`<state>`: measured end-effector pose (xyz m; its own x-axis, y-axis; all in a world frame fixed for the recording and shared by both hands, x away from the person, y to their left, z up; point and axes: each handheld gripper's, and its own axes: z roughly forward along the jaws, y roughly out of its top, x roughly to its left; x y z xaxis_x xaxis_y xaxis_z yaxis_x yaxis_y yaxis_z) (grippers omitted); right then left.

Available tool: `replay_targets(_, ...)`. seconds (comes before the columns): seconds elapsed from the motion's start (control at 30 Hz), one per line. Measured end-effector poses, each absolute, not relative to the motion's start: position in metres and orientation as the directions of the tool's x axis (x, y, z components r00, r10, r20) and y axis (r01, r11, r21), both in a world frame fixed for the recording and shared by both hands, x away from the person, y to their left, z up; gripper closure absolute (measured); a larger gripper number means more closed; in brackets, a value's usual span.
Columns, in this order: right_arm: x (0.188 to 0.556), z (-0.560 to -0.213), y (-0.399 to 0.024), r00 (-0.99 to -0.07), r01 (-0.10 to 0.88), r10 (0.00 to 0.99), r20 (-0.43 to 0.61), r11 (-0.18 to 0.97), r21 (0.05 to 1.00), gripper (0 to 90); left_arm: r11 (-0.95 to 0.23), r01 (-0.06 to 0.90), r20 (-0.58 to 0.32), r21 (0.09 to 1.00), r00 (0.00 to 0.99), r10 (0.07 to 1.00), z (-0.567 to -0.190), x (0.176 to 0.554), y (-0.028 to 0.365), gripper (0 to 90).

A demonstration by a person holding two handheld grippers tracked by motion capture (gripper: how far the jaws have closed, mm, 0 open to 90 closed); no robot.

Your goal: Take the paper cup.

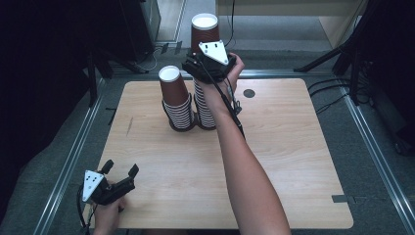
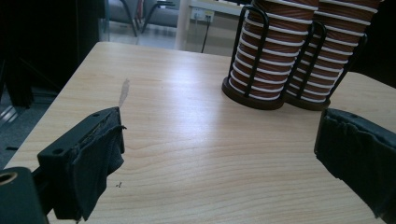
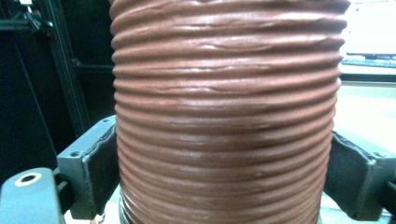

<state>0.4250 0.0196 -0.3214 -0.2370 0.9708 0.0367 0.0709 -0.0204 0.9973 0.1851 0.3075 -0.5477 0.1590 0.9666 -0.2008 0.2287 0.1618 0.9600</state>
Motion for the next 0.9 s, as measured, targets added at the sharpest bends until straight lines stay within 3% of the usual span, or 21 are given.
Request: replay_targets(0.9,0.421,-0.267,0.02,-0.251,-0.014,0.967,0.038,-0.043,0.999,12.6,0.16,0.23,-0.199,0.96,0.159,0.967,-0.547,0.185,0.307,2.2)
